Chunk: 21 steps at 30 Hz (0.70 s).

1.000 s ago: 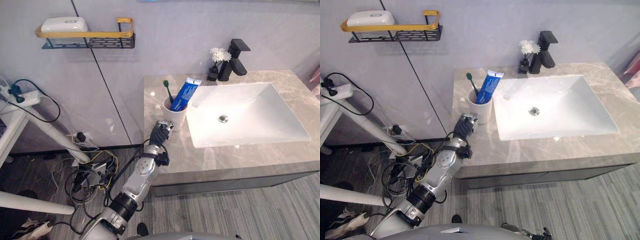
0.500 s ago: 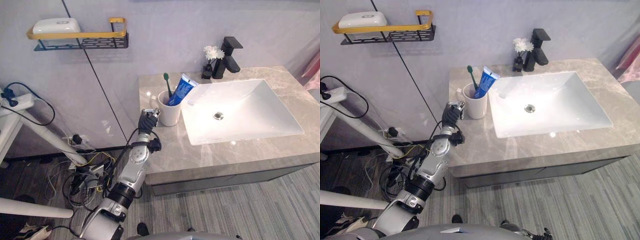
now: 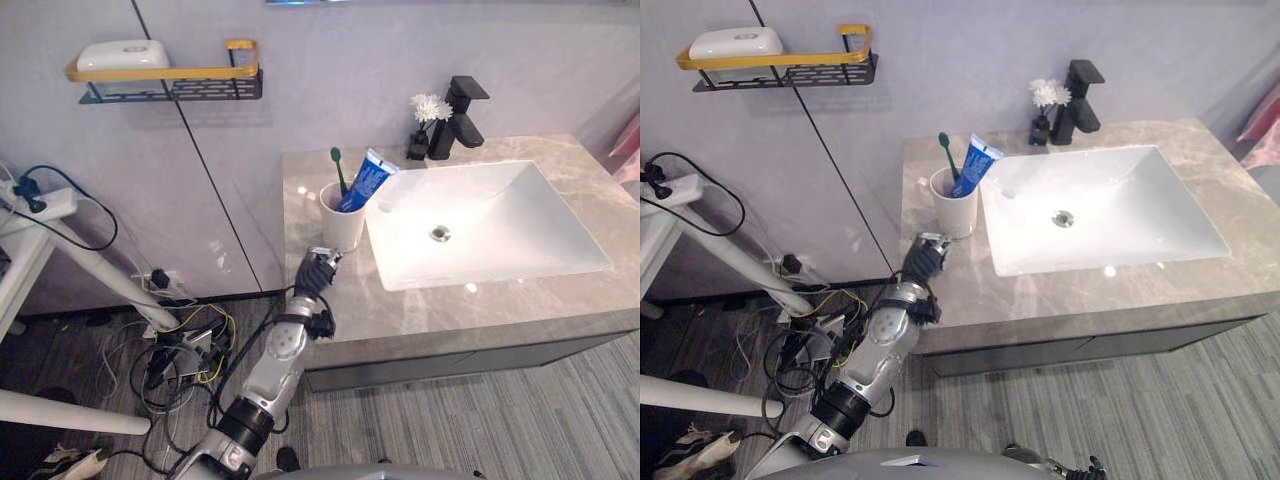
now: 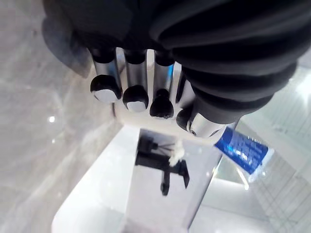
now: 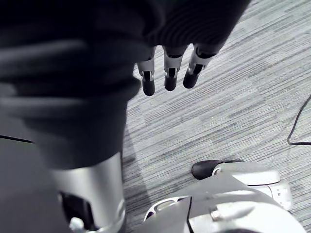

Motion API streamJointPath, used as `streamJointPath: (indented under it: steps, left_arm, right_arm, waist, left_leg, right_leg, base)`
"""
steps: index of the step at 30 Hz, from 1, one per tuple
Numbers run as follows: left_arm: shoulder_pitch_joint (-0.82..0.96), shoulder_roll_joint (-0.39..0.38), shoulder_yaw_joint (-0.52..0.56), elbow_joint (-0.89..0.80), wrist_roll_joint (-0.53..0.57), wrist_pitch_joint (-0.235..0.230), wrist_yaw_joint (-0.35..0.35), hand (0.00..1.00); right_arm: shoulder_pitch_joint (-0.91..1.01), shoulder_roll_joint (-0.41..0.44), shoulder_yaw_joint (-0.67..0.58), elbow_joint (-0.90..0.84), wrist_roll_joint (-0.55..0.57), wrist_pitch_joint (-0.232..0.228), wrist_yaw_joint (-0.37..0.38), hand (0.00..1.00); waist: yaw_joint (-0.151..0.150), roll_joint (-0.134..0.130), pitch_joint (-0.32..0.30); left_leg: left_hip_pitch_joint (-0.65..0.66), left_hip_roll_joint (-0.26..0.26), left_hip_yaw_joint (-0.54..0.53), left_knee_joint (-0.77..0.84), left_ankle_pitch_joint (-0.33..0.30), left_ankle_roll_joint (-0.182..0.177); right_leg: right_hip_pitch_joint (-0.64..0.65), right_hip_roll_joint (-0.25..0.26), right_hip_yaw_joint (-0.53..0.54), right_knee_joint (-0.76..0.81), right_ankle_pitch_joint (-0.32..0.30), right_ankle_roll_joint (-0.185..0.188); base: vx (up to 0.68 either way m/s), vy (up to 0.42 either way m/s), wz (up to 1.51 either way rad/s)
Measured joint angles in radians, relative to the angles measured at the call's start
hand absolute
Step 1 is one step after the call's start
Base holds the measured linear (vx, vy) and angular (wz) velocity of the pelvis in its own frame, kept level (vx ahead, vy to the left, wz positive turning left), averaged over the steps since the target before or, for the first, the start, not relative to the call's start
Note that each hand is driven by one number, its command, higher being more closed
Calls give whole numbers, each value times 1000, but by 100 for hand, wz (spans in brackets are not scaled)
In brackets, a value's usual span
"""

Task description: Organize washtable

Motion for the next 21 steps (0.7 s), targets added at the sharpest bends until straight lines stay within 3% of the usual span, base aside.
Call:
streamJointPath:
  steps: [12,21]
  left_arm:
    - [-87,-4,-90,71,2,2,-18,100]
    - [-203,-25,-80,177,15,7,46,100]
  right_arm:
    - [0,-4,8,-1,2,0,-1,0]
    - [-1,-8,29,-7,7,0,-1,0]
  waist:
    - [-3,3,1]
    - [-17,0,1]
  left_leg:
    - [-2,0,-2,0,-2,3]
    - [-4,0,12,0,-2,3]
  right_leg:
    - [-1,2,-2,-3,0,0]
    - [-5,2,9,-7,1,0]
  base:
    - [0,0,0]
    - [3,-2,-2]
